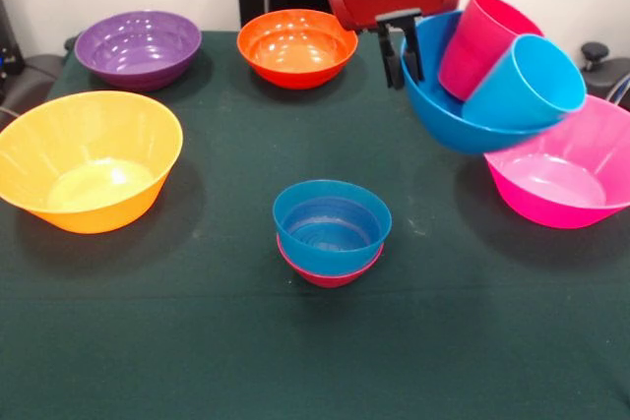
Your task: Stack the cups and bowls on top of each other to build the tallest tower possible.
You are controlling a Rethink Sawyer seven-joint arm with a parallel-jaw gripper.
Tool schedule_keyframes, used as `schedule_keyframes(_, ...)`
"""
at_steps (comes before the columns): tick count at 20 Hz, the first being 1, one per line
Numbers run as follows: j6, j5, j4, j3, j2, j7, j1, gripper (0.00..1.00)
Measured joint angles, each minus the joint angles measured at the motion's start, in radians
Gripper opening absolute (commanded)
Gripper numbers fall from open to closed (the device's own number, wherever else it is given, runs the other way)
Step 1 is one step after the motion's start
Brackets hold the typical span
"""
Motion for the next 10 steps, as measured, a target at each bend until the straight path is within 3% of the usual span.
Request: schedule_keyframes(10, 0.027, -0.004, -0.152, 0.047, 0.116, 0.000, -0.031, 0.00)
